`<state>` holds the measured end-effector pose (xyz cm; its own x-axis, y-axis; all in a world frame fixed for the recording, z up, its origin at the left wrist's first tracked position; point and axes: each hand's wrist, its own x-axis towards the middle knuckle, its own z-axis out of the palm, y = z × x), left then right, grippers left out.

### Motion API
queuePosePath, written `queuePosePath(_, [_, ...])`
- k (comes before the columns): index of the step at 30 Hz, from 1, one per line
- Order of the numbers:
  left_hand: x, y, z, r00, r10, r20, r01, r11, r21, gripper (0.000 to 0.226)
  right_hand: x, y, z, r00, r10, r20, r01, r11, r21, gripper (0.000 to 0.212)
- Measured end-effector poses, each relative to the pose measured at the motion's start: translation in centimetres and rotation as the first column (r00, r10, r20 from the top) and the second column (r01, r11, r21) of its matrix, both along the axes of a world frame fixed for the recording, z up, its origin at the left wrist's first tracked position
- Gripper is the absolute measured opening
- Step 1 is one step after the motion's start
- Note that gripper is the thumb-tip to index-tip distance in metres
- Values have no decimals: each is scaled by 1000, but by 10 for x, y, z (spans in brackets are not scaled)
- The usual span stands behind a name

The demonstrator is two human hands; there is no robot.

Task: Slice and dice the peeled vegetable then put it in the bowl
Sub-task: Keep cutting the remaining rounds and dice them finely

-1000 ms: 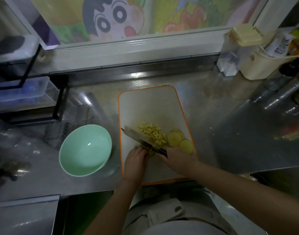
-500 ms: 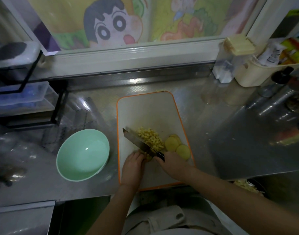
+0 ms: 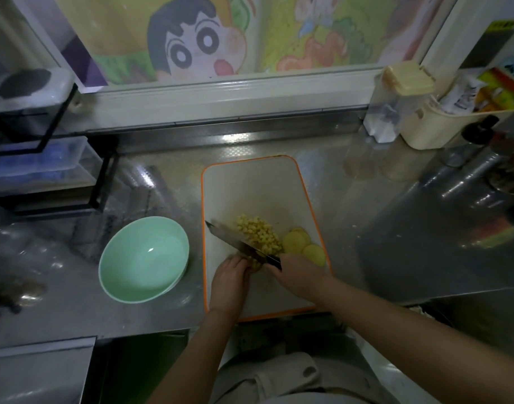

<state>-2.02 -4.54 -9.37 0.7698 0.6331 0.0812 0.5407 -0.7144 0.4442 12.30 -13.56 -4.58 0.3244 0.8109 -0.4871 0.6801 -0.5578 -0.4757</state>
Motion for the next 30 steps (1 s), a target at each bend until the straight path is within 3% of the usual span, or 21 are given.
queuePosePath(10, [0, -3, 4, 1000, 19, -7, -20, 992, -122, 33, -3, -4, 5, 999, -9, -45, 10, 1000, 23, 35])
queuePosePath(16, [-1, -5, 8, 999, 36, 10, -34, 986, -161, 36, -22, -6, 10, 993, 11, 121, -13, 1000, 15, 35])
queuePosePath(20, [-2, -6, 9, 999, 51, -3, -51, 986, -162, 33, -21, -4, 7, 990, -13, 140, 12, 1000, 7, 39])
queuePosePath(25, [-2, -6, 9, 998, 48, -33, -52, 986, -161, 30, -15, -2, 5, 994, -11, 109, 11, 1000, 5, 43])
queuePosePath(30, [-1, -5, 8, 998, 44, -50, -52, 986, -156, 29, 6, 3, 8, 996, -44, -73, 42, 999, -27, 44])
